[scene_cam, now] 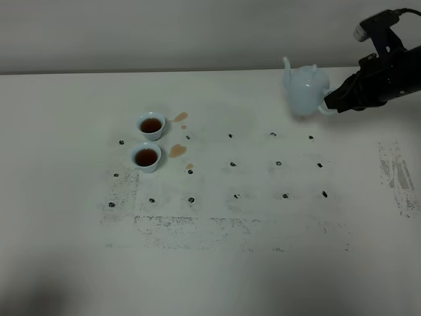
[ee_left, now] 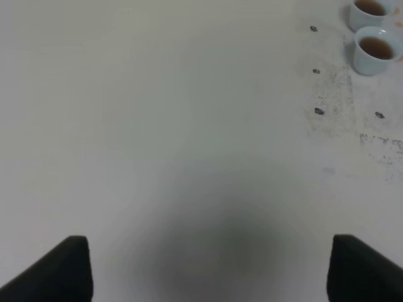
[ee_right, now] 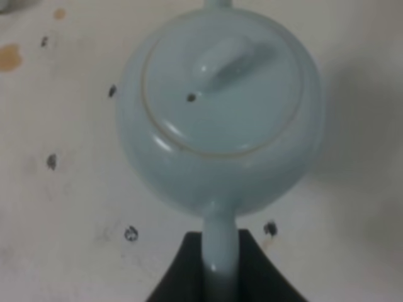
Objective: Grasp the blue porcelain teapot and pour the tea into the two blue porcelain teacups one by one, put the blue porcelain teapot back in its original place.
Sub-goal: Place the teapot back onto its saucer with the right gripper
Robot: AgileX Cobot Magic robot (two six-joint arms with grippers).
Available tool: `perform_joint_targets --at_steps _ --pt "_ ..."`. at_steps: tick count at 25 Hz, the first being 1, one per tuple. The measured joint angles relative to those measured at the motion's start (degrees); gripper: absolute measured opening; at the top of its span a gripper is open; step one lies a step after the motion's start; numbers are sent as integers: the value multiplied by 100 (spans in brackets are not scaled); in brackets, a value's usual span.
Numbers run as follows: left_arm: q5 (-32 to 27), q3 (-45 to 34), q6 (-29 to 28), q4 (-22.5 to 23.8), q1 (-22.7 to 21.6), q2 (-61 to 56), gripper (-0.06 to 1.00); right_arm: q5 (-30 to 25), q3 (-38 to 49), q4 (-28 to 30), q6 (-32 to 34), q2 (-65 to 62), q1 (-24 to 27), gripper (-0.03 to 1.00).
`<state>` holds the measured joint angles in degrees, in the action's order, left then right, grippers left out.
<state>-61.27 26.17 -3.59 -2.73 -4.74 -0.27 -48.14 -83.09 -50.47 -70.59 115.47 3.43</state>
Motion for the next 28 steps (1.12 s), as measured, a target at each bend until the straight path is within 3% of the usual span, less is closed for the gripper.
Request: perform_joint_targets --at_steps 5,20,28 --pt "0 0 0 0 0 0 72 419 621 -751 -859 0 71 5" --pt "0 0 0 0 0 0 72 1120 1235 -791 -1246 0 71 5" --pt "0 0 0 0 0 0 72 1353 1238 -1088 -1460 0 90 5"
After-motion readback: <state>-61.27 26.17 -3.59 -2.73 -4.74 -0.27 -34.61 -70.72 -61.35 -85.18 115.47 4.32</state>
